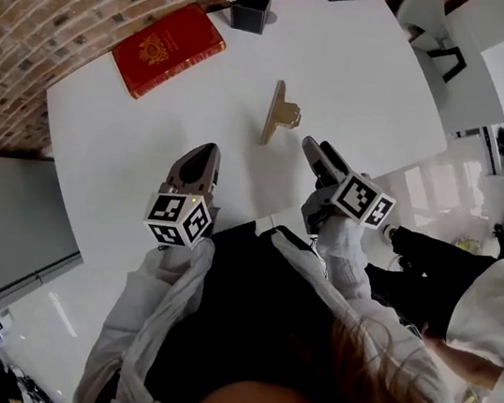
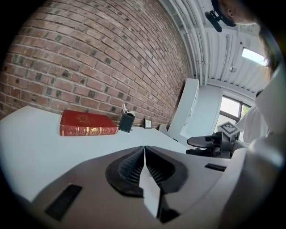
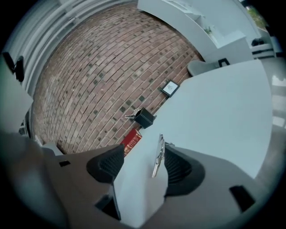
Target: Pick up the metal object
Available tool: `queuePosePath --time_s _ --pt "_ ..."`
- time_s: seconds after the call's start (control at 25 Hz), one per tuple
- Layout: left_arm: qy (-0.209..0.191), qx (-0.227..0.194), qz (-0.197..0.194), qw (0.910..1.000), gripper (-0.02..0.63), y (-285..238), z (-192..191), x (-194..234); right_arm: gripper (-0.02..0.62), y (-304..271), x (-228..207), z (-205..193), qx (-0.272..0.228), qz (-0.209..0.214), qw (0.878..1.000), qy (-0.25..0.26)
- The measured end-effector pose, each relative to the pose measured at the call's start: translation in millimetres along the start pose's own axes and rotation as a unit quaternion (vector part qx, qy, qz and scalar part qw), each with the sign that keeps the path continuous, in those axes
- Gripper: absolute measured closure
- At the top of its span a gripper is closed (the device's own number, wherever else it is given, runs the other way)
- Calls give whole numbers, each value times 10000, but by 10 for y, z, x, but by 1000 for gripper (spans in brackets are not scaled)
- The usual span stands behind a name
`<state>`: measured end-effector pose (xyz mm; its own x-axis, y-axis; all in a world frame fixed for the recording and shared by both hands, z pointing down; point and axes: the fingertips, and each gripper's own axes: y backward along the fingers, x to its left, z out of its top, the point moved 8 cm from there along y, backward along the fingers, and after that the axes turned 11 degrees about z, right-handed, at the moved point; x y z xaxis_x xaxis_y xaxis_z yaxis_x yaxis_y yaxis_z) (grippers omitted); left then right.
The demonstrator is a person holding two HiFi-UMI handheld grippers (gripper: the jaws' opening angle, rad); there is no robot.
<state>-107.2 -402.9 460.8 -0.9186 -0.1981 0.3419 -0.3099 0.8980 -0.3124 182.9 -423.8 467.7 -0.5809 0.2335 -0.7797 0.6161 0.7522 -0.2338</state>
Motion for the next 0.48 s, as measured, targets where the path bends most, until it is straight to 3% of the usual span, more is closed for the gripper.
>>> queuePosePath --time_s 0.2,0.48 --pt "92 138 106 9998 583 -138 -63 5 315 -224 -252 69 207 97 9970 -738" --pt "280 204 623 9975 583 -260 -109 18 337 -643 -574 135 831 199 9885 -1251"
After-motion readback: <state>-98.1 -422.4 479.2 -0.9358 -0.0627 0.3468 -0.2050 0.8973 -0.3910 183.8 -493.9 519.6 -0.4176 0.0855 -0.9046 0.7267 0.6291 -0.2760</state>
